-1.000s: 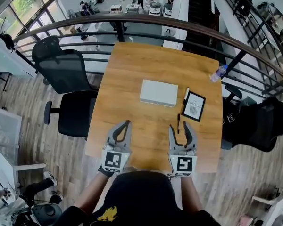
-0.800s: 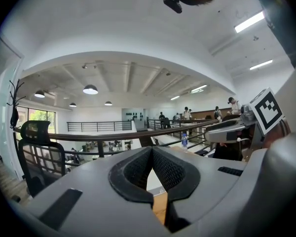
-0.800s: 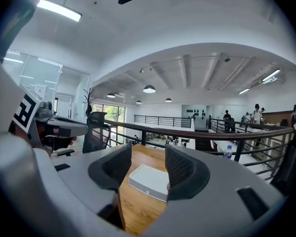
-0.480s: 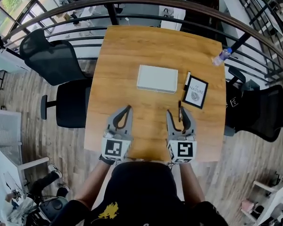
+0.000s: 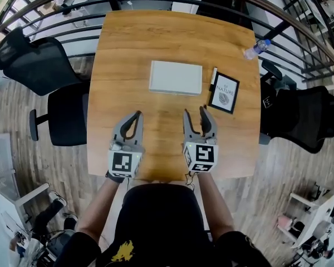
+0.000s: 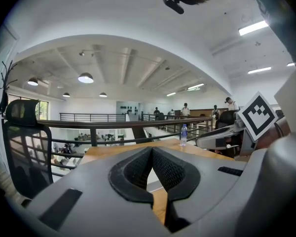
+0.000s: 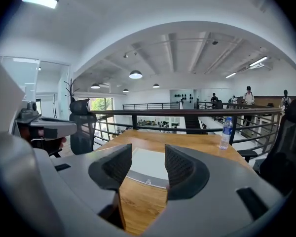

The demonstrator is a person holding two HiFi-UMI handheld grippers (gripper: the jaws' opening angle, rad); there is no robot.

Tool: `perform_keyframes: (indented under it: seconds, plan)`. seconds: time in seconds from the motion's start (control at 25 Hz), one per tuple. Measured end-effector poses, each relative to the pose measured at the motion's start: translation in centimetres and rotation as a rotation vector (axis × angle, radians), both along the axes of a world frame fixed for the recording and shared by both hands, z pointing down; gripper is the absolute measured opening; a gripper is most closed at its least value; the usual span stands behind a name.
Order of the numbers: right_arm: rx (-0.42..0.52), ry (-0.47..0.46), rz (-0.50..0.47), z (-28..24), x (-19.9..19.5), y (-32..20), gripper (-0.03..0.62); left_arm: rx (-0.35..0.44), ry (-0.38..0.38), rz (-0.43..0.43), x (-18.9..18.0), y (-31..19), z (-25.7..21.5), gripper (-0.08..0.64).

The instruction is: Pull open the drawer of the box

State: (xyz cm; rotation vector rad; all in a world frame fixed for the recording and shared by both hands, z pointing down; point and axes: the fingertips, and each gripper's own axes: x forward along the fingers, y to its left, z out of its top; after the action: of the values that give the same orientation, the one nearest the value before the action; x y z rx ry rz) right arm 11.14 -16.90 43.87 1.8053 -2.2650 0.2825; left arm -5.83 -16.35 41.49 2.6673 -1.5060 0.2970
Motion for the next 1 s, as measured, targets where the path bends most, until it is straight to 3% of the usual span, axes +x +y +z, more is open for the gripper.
perform_keyframes:
  seconds: [0.36, 1.0]
  plan:
    - [-0.102, -0.002, 0.122, 7.8, -0.2, -2.5, 0.181, -0.051, 0.011, -0.007, -0.3, -2.0, 5.5, 0.018]
    - [-0.239, 0.004, 0.159, 16.6, -1.3, -6.9, 0.179, -0.158, -0.016, -0.001, -0.4, -6.6, 12.6, 0.018]
